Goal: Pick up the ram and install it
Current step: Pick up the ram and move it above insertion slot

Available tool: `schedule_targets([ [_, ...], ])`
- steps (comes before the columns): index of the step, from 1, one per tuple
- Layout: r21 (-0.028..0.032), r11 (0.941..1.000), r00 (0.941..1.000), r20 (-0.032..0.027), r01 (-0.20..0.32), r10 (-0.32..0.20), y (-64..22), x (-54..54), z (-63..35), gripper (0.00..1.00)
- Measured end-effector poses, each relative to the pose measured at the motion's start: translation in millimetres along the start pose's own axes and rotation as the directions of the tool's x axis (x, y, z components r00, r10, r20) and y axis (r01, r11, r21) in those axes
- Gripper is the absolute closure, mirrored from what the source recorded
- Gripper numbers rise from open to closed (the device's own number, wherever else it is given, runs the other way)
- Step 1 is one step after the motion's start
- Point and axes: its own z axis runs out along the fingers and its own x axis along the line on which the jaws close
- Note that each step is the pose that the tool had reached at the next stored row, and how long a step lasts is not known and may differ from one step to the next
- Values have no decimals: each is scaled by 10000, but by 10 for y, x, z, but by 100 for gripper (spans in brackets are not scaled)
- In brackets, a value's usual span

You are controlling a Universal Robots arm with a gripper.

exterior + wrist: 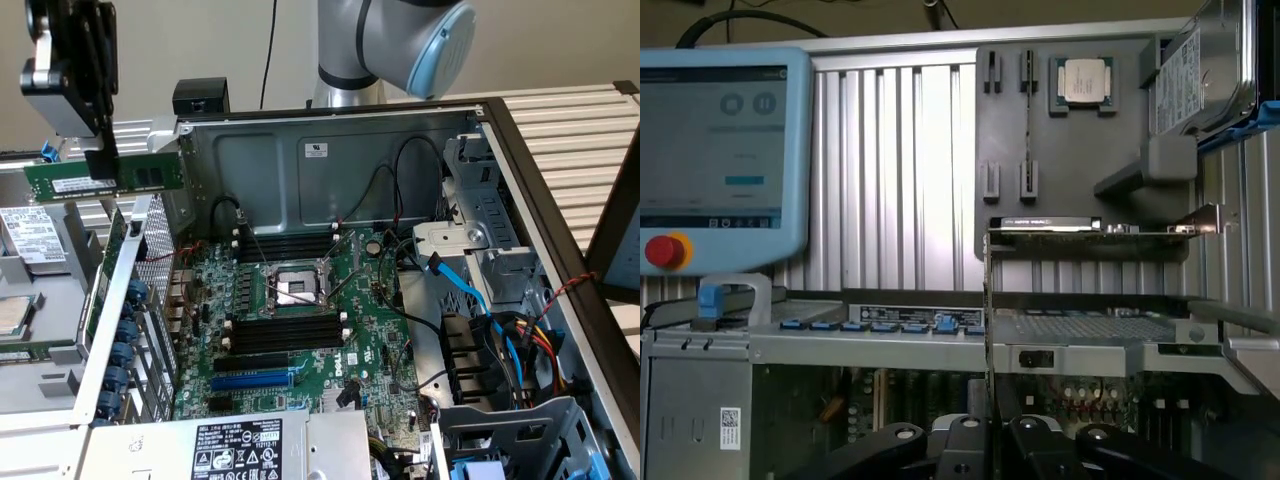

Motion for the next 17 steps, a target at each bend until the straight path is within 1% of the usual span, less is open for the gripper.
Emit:
schedule_targets([
  [12, -14, 10000, 10000, -12, -2, 2, -278, -9, -9, 86],
  [17, -18, 10000, 10000, -10, -64, 64, -358, -12, -4, 86],
])
